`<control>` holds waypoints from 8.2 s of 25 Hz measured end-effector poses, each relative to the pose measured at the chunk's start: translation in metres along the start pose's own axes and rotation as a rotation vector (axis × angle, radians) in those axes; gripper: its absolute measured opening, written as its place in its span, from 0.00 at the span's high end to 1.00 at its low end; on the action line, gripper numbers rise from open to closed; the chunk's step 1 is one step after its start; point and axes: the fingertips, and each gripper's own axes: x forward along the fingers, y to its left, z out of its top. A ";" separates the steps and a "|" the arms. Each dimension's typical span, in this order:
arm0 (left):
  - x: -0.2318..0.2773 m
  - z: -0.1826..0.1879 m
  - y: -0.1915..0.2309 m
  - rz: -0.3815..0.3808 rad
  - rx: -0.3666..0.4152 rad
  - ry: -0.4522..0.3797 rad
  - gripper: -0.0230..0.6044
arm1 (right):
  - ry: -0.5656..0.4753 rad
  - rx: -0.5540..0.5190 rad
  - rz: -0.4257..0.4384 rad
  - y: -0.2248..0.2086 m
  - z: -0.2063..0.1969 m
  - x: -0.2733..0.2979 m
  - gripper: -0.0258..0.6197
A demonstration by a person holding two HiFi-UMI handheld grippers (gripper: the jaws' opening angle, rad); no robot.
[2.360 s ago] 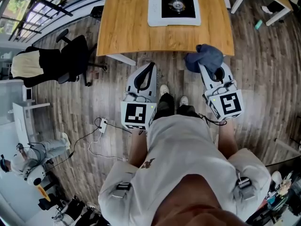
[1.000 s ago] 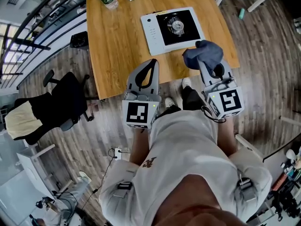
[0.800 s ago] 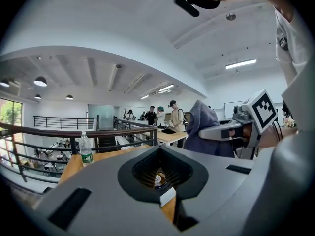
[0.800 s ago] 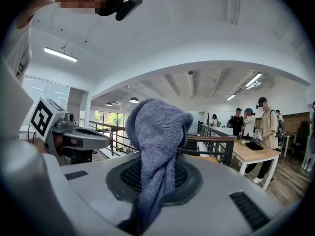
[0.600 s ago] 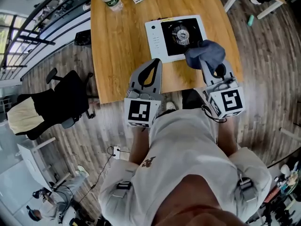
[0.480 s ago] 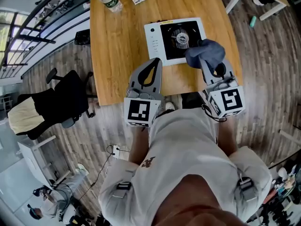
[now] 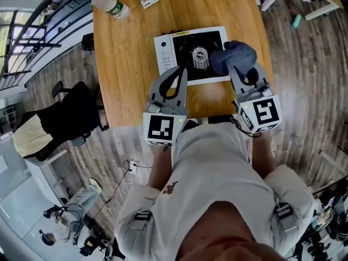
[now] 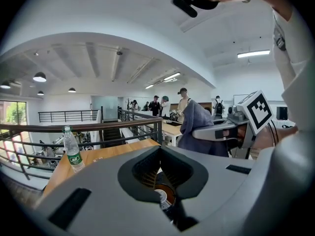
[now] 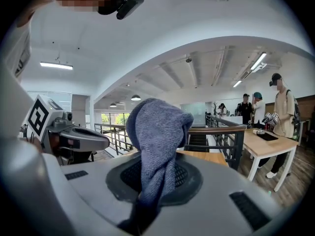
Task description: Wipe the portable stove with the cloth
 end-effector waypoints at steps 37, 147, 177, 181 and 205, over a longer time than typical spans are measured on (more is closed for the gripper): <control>0.167 -0.082 -0.020 -0.174 -0.082 0.188 0.93 | 0.161 0.088 -0.174 -0.154 -0.129 0.108 0.88; 0.104 -0.166 -0.069 -0.212 -0.070 0.379 0.93 | 0.664 -0.169 0.026 -0.032 -0.307 -0.029 0.88; 0.028 -0.210 -0.008 -0.244 -0.108 0.397 0.93 | 0.592 -0.219 -0.232 -0.007 -0.284 0.003 0.88; 0.024 -0.211 -0.004 -0.244 -0.108 0.395 0.93 | 0.600 -0.209 -0.242 -0.004 -0.284 0.002 0.88; 0.012 -0.217 0.017 -0.253 -0.117 0.379 0.93 | 0.554 -0.158 -0.288 0.031 -0.266 0.005 0.88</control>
